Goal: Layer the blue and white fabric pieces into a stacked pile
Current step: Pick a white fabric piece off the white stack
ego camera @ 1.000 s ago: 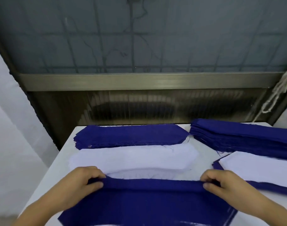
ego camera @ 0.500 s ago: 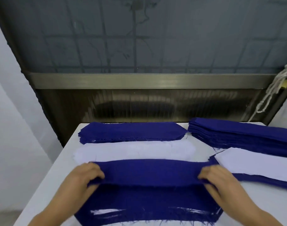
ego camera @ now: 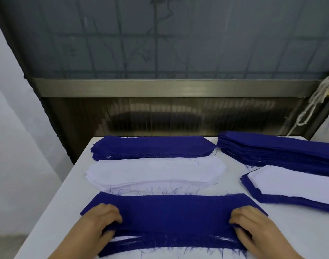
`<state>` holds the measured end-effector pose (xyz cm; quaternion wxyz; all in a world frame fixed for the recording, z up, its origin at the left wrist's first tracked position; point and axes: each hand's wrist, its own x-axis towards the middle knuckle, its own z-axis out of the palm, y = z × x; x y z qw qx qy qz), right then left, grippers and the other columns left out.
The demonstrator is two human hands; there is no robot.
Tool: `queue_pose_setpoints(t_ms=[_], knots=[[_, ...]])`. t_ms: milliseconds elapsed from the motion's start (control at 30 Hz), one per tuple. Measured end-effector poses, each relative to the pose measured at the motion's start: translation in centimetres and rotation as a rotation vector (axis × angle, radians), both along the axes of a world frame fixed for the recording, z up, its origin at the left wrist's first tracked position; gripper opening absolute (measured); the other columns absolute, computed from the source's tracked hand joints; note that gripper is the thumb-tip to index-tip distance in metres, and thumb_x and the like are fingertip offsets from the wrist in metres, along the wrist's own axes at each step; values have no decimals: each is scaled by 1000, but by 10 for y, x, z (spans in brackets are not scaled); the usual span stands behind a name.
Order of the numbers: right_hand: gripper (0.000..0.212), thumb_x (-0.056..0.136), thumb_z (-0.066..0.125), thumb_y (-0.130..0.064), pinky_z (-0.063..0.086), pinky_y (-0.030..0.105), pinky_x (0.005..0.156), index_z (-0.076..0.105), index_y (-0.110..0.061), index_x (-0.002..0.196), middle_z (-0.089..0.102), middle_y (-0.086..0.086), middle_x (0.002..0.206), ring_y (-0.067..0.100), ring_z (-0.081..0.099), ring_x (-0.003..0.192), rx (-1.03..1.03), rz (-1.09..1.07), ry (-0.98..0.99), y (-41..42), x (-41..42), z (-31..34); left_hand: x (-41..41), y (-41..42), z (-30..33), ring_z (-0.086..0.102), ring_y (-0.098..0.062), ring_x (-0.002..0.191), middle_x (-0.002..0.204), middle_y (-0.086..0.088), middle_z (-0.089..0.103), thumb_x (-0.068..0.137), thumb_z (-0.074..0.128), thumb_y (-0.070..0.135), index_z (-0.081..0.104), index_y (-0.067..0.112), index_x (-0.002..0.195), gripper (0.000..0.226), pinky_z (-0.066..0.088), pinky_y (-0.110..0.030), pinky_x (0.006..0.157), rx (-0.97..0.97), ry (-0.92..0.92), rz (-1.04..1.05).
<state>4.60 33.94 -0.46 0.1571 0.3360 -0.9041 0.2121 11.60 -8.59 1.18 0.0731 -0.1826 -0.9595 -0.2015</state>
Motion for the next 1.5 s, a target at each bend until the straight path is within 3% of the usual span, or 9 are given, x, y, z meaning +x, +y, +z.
queue_pose_setpoints(t_ms=[67,133,333,467,600,800,933,1100,1500], knots=[[10,83,65,-38,46,16,79,71,-30,84,61,-23,94,-8,54,90,14,-12,-77,0,3,7,0,-2,5,55,7,95,98,31,59,71,73,57,65,45,82,19,44,-11,81,63,-79,27],[5,80,69,-39,43,11,78,67,-35,84,58,-28,91,-7,55,88,-3,-24,-131,-4,3,11,-6,2,7,55,3,98,101,29,58,76,50,77,64,45,82,35,42,-14,85,108,-123,38],[8,93,57,-41,36,10,71,54,-33,92,43,-25,81,-7,44,78,127,-105,-214,-21,-11,11,-23,27,1,52,0,91,92,25,54,85,67,40,53,44,74,18,45,-19,78,80,-125,60],[31,68,85,-23,39,14,55,55,-30,72,44,-21,65,-2,42,57,162,-191,-228,0,-10,15,-19,-3,3,53,4,88,90,25,56,80,69,38,59,41,79,10,42,-15,80,35,-149,95],[32,80,75,-25,39,16,54,47,-34,67,47,-17,61,4,49,61,190,-269,-278,18,-29,24,-29,-26,13,55,1,84,85,21,59,81,75,29,59,42,72,23,43,-17,76,-24,-212,153],[3,94,57,-33,40,11,74,55,-35,95,51,-21,94,-4,50,93,20,-125,-248,-41,-96,32,-103,35,19,47,4,92,98,28,48,93,59,33,62,36,98,7,33,-2,78,-54,-21,160],[10,94,57,-38,41,16,83,53,-34,103,49,-20,101,2,47,97,94,-56,-306,-72,-137,27,-147,76,17,46,5,100,106,24,50,94,58,31,63,30,111,18,32,-3,81,76,-52,135],[9,93,57,-37,41,15,74,52,-40,86,51,-17,90,2,48,88,106,-31,-402,-77,-154,17,-168,87,9,54,-2,98,102,16,57,89,66,33,65,28,102,14,43,-12,87,249,-248,114],[26,96,58,-28,42,13,56,61,-14,74,59,-12,73,2,49,61,-42,-75,-713,-83,-175,29,-178,106,17,54,-9,96,100,11,55,78,67,59,60,31,91,32,50,-28,82,81,-278,176]])
